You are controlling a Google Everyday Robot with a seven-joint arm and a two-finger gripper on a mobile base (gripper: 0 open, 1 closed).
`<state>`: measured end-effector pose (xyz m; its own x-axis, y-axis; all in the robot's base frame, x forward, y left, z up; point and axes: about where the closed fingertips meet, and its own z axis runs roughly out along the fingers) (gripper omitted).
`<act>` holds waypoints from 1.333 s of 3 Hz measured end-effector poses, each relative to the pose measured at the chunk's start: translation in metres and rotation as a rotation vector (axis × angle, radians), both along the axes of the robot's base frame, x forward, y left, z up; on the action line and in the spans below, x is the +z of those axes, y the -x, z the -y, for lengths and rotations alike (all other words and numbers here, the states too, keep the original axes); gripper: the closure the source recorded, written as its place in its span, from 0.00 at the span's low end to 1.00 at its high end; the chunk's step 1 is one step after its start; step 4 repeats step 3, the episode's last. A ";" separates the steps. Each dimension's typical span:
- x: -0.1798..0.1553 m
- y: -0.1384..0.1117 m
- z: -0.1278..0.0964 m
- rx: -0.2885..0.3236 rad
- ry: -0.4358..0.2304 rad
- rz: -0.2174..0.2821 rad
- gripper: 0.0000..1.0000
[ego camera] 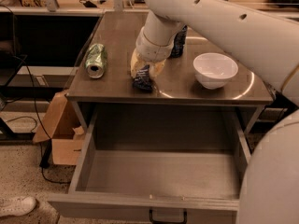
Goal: Pick rxbar blueberry from top drawer and place on counter
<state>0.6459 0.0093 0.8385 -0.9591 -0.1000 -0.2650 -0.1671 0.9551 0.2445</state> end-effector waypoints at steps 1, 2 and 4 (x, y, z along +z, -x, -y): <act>0.000 0.000 0.000 0.000 0.000 0.000 0.12; 0.000 0.000 0.000 0.000 0.000 0.000 0.00; 0.000 0.000 0.000 0.000 0.000 0.000 0.00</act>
Offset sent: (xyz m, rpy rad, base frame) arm 0.0000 0.0000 0.0000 0.0000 0.0000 0.0000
